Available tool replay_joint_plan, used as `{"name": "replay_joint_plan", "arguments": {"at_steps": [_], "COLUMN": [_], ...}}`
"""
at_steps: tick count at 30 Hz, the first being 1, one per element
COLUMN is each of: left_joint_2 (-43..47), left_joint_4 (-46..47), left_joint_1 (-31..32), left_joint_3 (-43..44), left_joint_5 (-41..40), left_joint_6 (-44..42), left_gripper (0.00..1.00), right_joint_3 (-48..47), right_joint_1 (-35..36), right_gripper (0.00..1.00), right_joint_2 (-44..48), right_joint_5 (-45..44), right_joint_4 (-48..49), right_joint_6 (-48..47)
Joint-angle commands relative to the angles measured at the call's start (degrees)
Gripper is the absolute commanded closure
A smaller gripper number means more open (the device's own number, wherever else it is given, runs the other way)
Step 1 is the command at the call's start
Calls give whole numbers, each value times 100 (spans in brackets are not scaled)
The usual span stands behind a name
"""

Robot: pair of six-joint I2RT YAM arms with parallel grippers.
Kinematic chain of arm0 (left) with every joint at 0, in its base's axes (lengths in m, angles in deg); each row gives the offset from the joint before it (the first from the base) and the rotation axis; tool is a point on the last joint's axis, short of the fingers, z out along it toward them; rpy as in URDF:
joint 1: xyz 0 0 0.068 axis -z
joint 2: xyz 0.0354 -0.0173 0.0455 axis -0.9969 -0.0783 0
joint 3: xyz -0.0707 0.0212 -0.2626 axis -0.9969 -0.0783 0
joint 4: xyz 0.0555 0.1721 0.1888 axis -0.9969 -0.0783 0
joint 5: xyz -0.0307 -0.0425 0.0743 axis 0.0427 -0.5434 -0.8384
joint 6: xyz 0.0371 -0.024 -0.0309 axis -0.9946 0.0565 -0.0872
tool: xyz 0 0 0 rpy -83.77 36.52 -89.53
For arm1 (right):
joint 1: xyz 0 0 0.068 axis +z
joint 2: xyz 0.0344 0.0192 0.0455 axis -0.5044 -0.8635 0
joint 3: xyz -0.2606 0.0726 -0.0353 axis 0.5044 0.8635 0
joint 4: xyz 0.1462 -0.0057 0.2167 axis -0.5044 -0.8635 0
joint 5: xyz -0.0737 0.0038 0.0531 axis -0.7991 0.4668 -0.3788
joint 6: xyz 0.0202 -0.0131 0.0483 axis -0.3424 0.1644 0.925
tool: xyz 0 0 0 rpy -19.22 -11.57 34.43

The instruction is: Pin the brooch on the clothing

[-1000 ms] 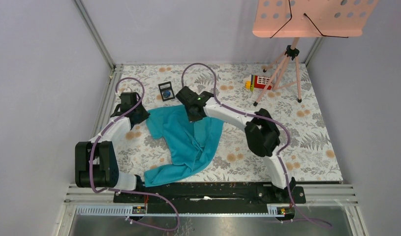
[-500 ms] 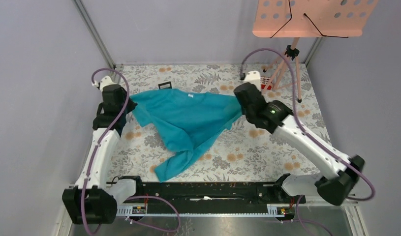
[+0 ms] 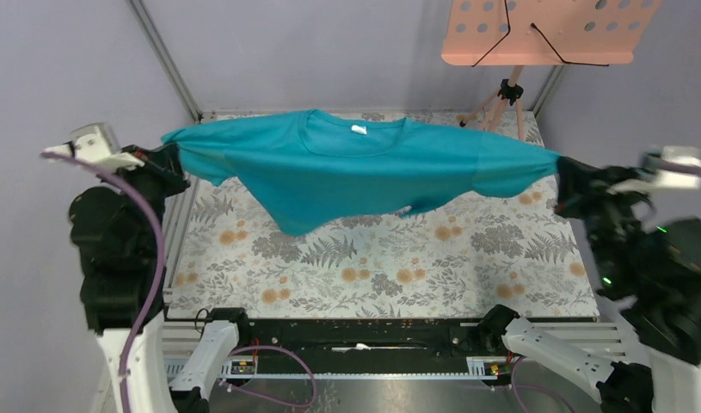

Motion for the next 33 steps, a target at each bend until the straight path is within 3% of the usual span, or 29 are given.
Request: {"name": "replay_joint_plan", "arguments": {"at_steps": [1, 7, 11, 15, 21, 26, 28, 29, 30, 31, 32, 33], "left_joint_2": [180, -74, -88, -203, -922, -1788, -2365, -2704, -3079, -3459, -3717, -3884], "left_joint_4": [-329, -1394, -1412, -1021, 12, 2153, 2952, 3280, 3416, 3376, 3353, 3376], "left_joint_1": [-35, -41, -40, -33, -38, -32, -24, -12, 0, 2, 33, 82], "left_joint_3": [943, 2676, 2645, 1640, -503, -2286, -2717, -2823, -2779, -2659, -2564, -2543], "left_joint_5": [629, 719, 966, 829, 462, 1022, 1026, 1043, 1112, 1243, 1335, 1352], "left_joint_6": [-531, -540, -313, 57, 500, 1042, 1116, 1084, 1075, 1040, 997, 981], "left_gripper": [100, 100, 100, 100, 100, 100, 100, 97, 81, 55, 49, 41], "right_joint_3": [-507, -1614, -1584, -910, 566, 1974, 2479, 2603, 2587, 2483, 2287, 2068], "right_joint_1": [-35, -33, -28, -26, -197, -2403, -2852, -3028, -3165, -3287, -3382, -3426], "right_gripper": [100, 100, 100, 100, 100, 100, 100, 100, 100, 90, 66, 50], "right_joint_2": [543, 588, 526, 308, -302, -1186, -1899, -2322, -2784, -3318, -3809, -4226], "right_joint_5": [863, 1375, 1127, 311, 69, 2073, 2224, 2260, 2276, 2346, 2520, 2614], "right_joint_4": [385, 5, 89, 538, 1298, 1861, 2591, 2841, 2950, 2952, 2840, 2646], "right_joint_6": [-513, -482, -683, -928, -1037, 192, 346, 407, 546, 735, 857, 969]}}
